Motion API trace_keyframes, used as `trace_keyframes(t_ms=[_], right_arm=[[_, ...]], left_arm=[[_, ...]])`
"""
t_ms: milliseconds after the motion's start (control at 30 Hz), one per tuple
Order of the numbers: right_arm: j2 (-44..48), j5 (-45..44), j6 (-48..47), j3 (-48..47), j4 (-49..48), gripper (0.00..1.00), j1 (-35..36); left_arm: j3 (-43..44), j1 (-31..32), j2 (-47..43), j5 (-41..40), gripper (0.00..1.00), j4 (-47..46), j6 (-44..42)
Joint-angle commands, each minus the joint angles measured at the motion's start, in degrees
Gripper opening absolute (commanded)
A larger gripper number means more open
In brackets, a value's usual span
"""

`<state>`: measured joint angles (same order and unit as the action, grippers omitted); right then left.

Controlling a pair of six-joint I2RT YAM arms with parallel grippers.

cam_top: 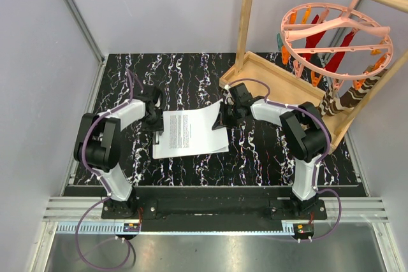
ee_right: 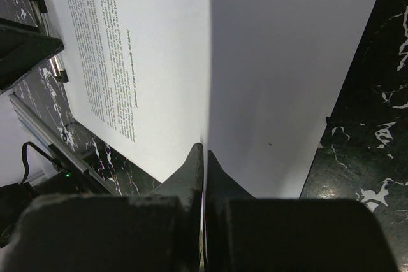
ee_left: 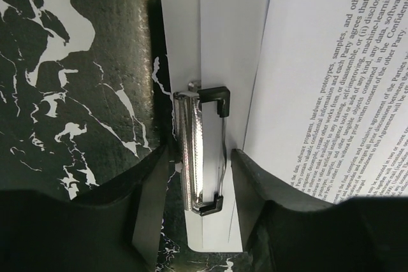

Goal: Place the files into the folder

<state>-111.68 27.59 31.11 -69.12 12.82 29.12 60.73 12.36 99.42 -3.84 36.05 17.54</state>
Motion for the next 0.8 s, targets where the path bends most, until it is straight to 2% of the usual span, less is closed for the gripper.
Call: trace_keyframes(t_ms=[0,100,133,267,367,500,767], right_arm=[[-0.6,0.4,-0.9,-1.4,-1.7,0.00,-0.3],[-1.7,0.8,-0.5,-1.6,-1.8,0.00,-0.3],[-1.8,0.9,-0.5,-1.6,-2.0,0.00,-0.3],[-2.7,1.2,-0.2,-1.5,-2.8,0.02,-0.3],[-3.1,1.3,-0.1,-1.5,-3.0,0.07,-0.3],[-3.1,1.6,0.0,-0.7,-3.3,0.13,-0.3],[-2.4,1.2,-1.1,0.8,-3.5,0.16,-0.3]], left_arm=[[1.2,0.5,2.8,-1.9,0.44,0.1,-0.6],[1.0,0.6,4.2,-0.6,0.32,0.1,0.0],[0.9,0.5,4.6,-0.5,0.23,0.1,0.2],[0.4,0.6,4.5,0.1,0.08,0.2,0.0],[-0.1,0.3,3.5,1.2,0.00,0.0,0.0],[-1.5,-0.8,1.5,3.7,0.00,-1.7,0.1],[-6.1,-5.9,-2.4,17.1,0.00,-7.6,-0.9]])
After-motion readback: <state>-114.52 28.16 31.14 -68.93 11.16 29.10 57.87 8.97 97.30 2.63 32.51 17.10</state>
